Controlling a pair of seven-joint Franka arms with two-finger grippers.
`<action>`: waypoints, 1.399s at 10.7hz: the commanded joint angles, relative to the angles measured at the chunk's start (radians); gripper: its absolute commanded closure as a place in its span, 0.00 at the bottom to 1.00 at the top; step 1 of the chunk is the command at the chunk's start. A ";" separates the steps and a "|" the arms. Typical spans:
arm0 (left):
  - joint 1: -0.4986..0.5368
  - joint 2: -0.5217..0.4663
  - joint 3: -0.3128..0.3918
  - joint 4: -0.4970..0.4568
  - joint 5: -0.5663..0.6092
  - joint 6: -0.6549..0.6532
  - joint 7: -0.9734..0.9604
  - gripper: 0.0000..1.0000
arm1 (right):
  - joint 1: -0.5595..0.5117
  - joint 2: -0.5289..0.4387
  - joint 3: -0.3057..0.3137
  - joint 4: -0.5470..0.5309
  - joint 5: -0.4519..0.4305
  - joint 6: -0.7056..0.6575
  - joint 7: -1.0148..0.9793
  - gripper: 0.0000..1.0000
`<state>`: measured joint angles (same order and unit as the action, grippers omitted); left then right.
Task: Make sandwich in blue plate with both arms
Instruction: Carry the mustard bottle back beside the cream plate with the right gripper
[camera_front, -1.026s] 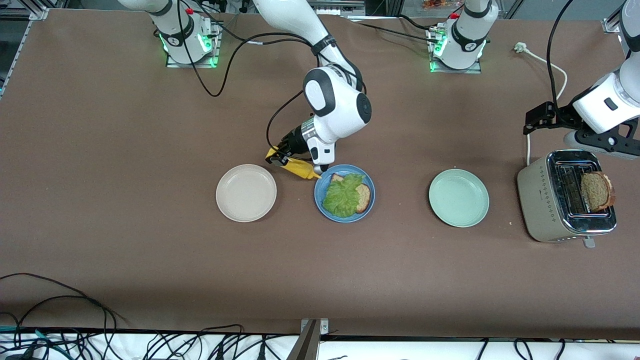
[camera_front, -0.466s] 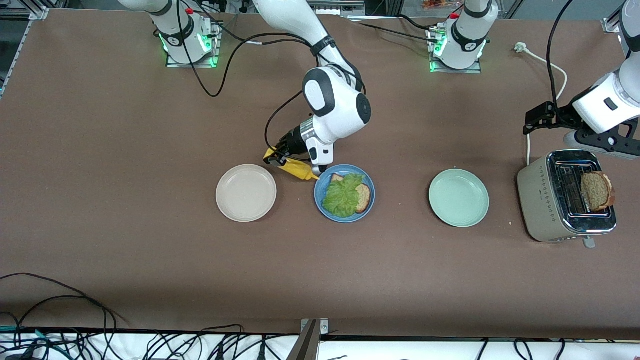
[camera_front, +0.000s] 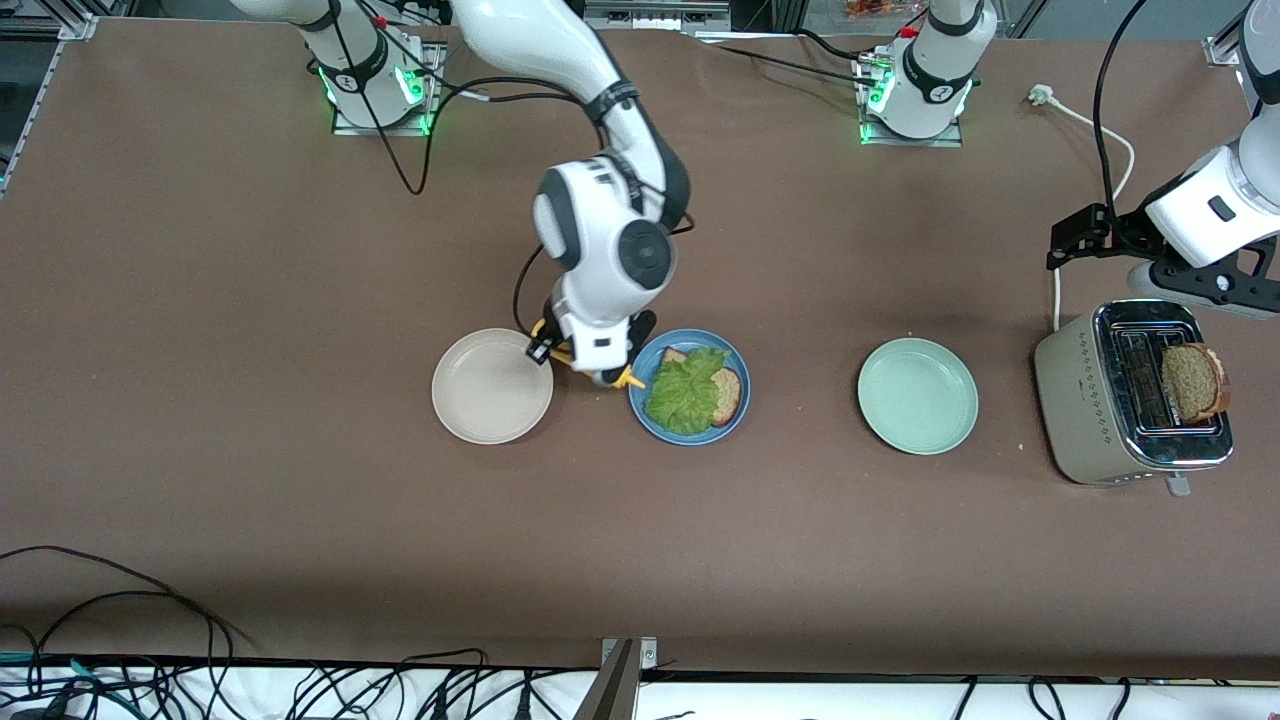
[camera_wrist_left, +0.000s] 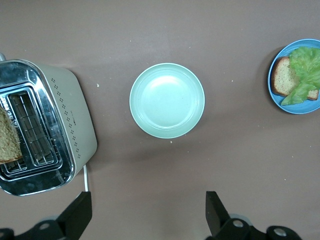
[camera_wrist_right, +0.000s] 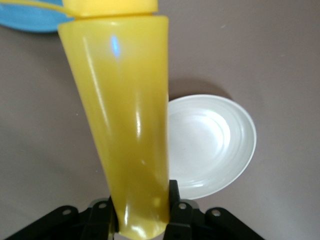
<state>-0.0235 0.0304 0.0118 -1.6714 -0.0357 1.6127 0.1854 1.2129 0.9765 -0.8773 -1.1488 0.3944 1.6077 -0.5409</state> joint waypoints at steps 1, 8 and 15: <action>0.002 0.010 -0.001 0.024 0.002 -0.007 -0.003 0.00 | -0.245 -0.238 0.272 -0.090 0.021 0.058 -0.068 1.00; 0.000 0.010 -0.001 0.024 0.002 -0.007 -0.003 0.00 | -0.844 -0.381 0.599 -0.195 0.222 0.003 -0.560 1.00; 0.028 0.023 0.000 0.025 0.002 -0.007 0.006 0.00 | -1.111 -0.317 0.637 -0.196 0.549 -0.178 -1.176 1.00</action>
<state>-0.0026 0.0431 0.0130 -1.6682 -0.0357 1.6127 0.1855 0.1784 0.6390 -0.2658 -1.3236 0.8660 1.4854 -1.5319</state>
